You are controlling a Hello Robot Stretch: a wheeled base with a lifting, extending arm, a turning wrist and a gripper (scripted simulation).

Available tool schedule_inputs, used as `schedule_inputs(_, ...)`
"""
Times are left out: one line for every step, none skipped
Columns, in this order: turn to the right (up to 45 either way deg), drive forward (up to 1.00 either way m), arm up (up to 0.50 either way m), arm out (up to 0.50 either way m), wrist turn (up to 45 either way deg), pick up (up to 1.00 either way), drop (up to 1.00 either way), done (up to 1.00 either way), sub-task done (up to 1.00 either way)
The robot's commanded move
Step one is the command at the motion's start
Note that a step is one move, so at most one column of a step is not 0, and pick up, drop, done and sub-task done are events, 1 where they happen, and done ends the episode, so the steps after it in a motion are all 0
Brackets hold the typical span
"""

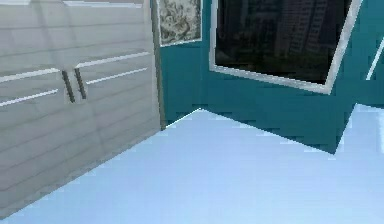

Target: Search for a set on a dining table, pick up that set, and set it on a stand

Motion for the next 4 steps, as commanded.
schedule_inputs(45.0,0.00,0.00,0.00,0.0,0.00,0.00,0.00,0.00)
schedule_inputs(24.0,0.00,0.00,0.00,0.0,0.00,0.00,0.00,0.00)
schedule_inputs(0.0,0.25,0.00,0.00,0.0,0.00,0.00,0.00,0.00)
schedule_inputs(-45.0,0.00,0.00,0.00,0.0,0.00,0.00,0.00,0.00)
